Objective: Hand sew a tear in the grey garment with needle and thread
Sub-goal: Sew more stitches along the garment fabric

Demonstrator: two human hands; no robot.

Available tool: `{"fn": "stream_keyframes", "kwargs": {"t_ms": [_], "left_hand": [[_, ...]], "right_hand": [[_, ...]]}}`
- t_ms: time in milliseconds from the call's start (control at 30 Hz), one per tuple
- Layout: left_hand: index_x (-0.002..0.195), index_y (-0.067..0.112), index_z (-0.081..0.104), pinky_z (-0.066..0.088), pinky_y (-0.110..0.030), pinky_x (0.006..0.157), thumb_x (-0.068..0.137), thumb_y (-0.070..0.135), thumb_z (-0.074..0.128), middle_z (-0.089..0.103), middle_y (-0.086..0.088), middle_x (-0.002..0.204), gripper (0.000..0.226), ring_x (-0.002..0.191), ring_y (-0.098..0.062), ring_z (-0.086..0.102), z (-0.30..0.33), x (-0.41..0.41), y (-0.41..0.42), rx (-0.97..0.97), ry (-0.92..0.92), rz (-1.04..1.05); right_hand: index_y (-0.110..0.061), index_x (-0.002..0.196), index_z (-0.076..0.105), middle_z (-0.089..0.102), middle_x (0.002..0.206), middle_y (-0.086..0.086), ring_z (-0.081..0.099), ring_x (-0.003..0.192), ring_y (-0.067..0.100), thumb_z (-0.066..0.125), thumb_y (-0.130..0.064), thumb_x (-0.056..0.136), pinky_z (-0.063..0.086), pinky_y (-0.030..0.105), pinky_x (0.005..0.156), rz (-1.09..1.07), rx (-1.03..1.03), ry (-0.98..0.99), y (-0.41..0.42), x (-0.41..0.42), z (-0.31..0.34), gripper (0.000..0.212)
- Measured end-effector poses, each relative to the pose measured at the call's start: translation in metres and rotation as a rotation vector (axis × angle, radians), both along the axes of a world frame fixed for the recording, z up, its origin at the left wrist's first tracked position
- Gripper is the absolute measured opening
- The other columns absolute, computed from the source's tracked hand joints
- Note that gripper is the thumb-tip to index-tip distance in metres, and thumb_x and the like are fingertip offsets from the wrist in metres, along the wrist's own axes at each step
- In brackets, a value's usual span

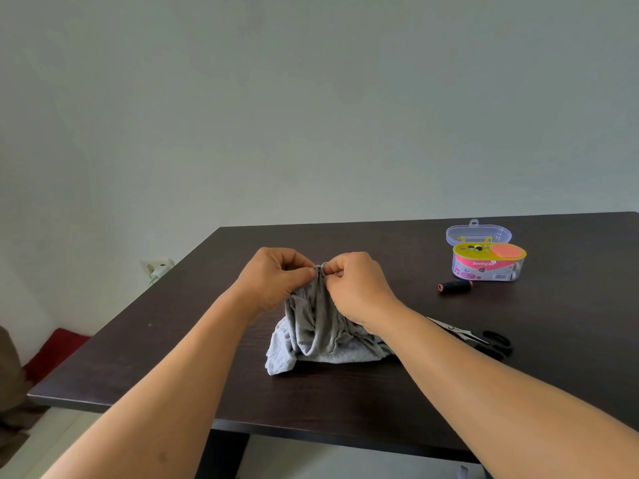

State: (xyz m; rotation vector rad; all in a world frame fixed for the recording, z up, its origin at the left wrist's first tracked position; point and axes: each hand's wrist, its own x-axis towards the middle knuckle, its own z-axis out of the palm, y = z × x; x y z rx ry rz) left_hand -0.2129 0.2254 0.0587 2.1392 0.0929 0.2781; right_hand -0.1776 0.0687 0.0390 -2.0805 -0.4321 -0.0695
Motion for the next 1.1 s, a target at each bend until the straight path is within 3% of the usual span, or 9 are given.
{"fn": "stream_keyframes", "kwargs": {"t_ms": [167,300,433,600,767,933,1033,1100], "left_hand": [[0.087,0.016,0.079,0.057,-0.032,0.081,0.086,0.014,0.075,0.077,-0.01,0.087,0.004,0.079,-0.016,0.069,-0.002,-0.001,-0.001,0.021,0.043,-0.082],[0.086,0.017,0.078,0.054,-0.025,0.07,0.088,0.016,0.073,0.074,-0.004,0.078,0.005,0.07,-0.009,0.064,-0.001,-0.001,0.002,0.028,0.006,-0.038],[0.085,0.017,0.077,0.055,-0.03,0.073,0.089,0.017,0.072,0.075,-0.01,0.083,0.006,0.071,-0.012,0.064,-0.002,0.0,0.005,0.031,-0.006,0.003],[0.083,0.017,0.076,0.055,-0.03,0.073,0.089,0.016,0.071,0.074,-0.005,0.079,0.008,0.071,-0.011,0.065,-0.002,0.002,0.007,0.037,-0.003,-0.002],[0.084,0.016,0.074,0.053,-0.027,0.071,0.091,0.015,0.068,0.071,0.002,0.076,0.01,0.071,-0.009,0.063,-0.002,0.004,0.007,0.025,0.025,-0.036],[0.085,0.016,0.074,0.052,-0.026,0.072,0.092,0.014,0.066,0.071,0.003,0.076,0.011,0.071,-0.008,0.062,-0.003,0.005,0.007,0.014,0.05,-0.07],[0.091,0.013,0.074,0.055,-0.028,0.074,0.094,0.014,0.065,0.073,-0.001,0.083,0.01,0.076,-0.01,0.065,-0.006,0.004,0.007,-0.055,0.066,-0.09],[0.093,0.01,0.074,0.053,-0.022,0.067,0.095,0.012,0.064,0.073,0.0,0.08,0.01,0.072,-0.008,0.066,-0.007,0.002,0.005,-0.131,0.077,-0.11]], "right_hand": [[-0.021,0.106,0.073,0.073,0.105,0.001,0.066,0.1,0.019,0.056,-0.013,0.093,0.055,0.04,0.09,-0.032,0.016,-0.005,0.004,0.002,-0.002,0.023],[-0.026,0.095,0.075,0.074,0.094,-0.005,0.067,0.095,0.017,0.055,-0.015,0.093,0.055,0.04,0.09,-0.028,0.003,-0.007,0.002,0.004,-0.003,0.023],[-0.027,0.092,0.075,0.072,0.089,-0.006,0.066,0.09,0.016,0.052,-0.009,0.093,0.054,0.042,0.088,0.005,-0.055,-0.028,0.0,0.003,0.0,0.029],[-0.029,0.094,0.073,0.065,0.086,-0.013,0.063,0.097,0.016,0.051,-0.003,0.092,0.05,0.045,0.093,0.052,-0.164,-0.074,-0.003,0.003,0.004,0.034],[-0.027,0.094,0.07,0.058,0.083,-0.013,0.063,0.094,0.018,0.05,-0.002,0.093,0.054,0.042,0.086,0.071,-0.225,-0.112,-0.008,0.003,0.011,0.032],[-0.02,0.098,0.073,0.069,0.099,0.0,0.064,0.094,0.018,0.049,0.0,0.094,0.055,0.038,0.084,0.105,-0.213,-0.086,-0.012,0.005,0.012,0.031],[-0.022,0.093,0.074,0.07,0.104,-0.002,0.064,0.095,0.016,0.05,-0.003,0.096,0.055,0.034,0.086,0.105,-0.133,-0.035,-0.011,0.01,0.008,0.03],[-0.024,0.087,0.072,0.07,0.103,-0.004,0.064,0.094,0.013,0.052,-0.004,0.096,0.055,0.034,0.087,0.105,-0.069,0.012,-0.011,0.013,0.005,0.029]]}}
